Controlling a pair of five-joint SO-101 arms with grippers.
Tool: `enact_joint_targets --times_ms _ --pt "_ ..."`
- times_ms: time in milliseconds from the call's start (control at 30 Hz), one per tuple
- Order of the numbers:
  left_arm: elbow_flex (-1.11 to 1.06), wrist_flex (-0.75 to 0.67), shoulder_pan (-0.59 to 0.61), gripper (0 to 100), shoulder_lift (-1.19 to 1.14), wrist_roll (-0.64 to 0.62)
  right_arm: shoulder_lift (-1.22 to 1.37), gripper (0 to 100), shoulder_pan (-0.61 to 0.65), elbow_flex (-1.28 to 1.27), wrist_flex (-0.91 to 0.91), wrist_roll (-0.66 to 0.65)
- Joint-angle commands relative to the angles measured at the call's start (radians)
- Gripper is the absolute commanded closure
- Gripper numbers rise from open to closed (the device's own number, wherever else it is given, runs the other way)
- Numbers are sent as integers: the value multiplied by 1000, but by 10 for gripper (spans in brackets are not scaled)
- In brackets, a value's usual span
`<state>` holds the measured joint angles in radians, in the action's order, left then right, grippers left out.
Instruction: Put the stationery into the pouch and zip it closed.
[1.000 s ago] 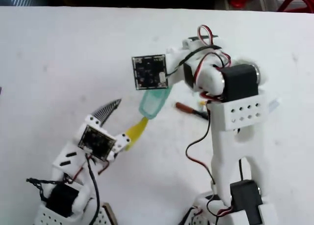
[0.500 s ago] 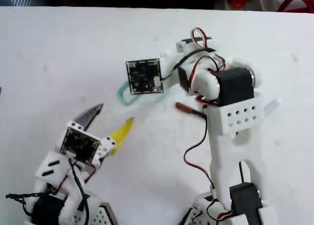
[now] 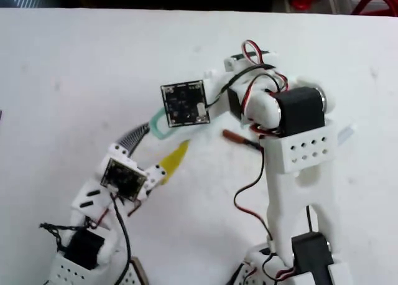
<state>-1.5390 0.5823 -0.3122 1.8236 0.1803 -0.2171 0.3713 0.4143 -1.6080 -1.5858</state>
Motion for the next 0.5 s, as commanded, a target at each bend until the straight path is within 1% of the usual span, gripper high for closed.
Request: enact_joint_targets --times_ms 0,200,367,467 --pt "3 -107 -44 714 4 -11 4 981 28 -9 -10 -12" --pt "-86 -253 -45 717 4 -11 -5 981 48 -9 -13 17" --pt "-100 -245 -51 717 2 -12 -5 981 70 -9 -47 15" --pt "-106 -229 -64 718 2 -37 -4 981 82 -9 -41 23"
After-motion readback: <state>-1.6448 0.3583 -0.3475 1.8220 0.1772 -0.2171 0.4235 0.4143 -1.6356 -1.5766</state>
